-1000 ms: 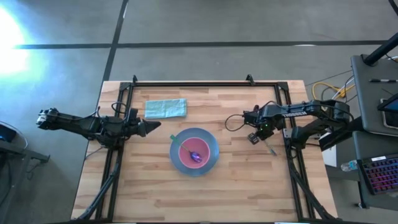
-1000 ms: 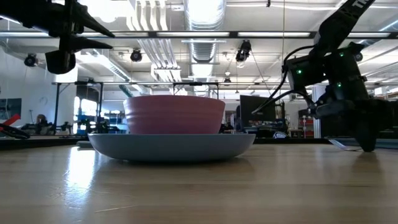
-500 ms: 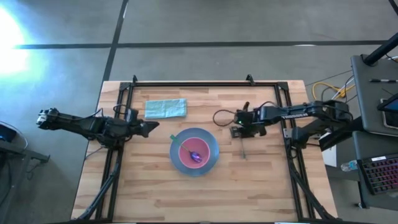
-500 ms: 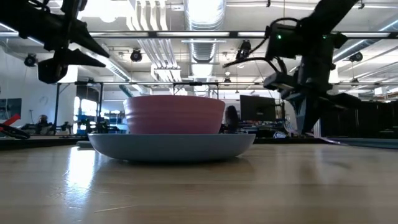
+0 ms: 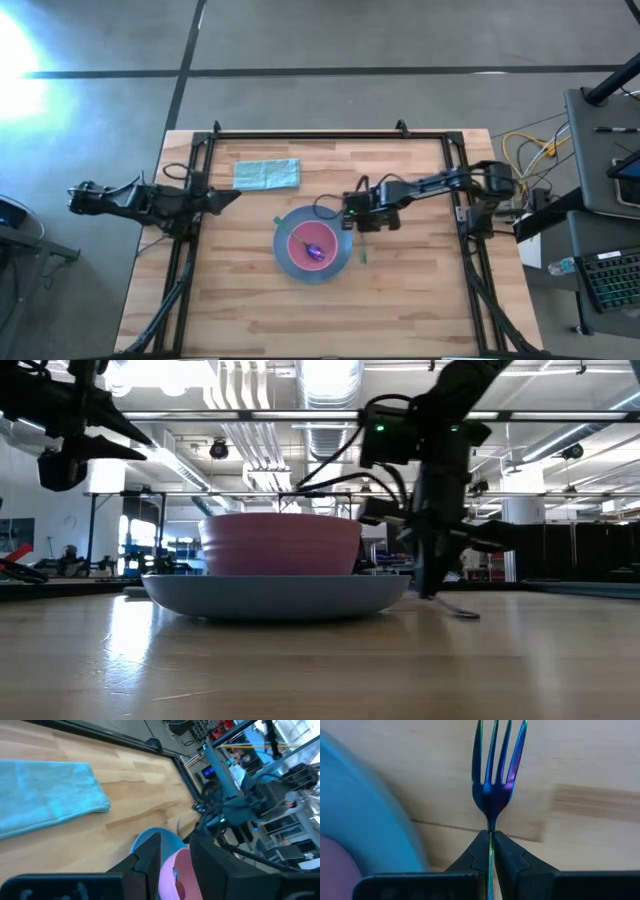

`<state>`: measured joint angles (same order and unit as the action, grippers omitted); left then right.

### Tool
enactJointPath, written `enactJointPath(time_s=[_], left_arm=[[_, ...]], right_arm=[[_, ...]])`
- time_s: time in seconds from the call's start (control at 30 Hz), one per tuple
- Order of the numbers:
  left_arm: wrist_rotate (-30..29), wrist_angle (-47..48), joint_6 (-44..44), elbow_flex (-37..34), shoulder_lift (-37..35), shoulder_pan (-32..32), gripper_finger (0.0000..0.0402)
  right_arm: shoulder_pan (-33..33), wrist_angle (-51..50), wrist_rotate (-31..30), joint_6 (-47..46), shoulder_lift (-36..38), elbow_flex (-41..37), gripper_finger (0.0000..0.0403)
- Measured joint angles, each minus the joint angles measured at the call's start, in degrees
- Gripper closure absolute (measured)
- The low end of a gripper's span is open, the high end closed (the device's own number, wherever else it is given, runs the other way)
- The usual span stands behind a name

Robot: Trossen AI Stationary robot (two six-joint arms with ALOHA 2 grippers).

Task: Set table place
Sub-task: Put the blue fork beside the blue plate

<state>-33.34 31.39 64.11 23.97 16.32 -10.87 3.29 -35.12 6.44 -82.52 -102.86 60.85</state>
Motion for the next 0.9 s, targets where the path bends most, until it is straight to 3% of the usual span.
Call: enactJointPath(time_s=[0.23, 0.5, 0.9], left_arm=[[0.02, 4.75, -0.03, 0.00, -8.06, 0.00, 0.0312], [-0.15, 11.06, -0.04, 0.04, -14.73, 0.00, 0.0312], [-0.26, 11.71, -0.51, -0.07, -11.97, 0.00, 0.0312]], right_arm=[[-2.22, -4.15, -0.10, -2.78, -7.32, 8.42, 0.0391], [-3.28, -5.98, -0.10, -9.00, -6.08, 7.40, 0.0390], [-3.85, -6.08, 0.13, -10.49, -4.57, 5.49, 0.0390]])
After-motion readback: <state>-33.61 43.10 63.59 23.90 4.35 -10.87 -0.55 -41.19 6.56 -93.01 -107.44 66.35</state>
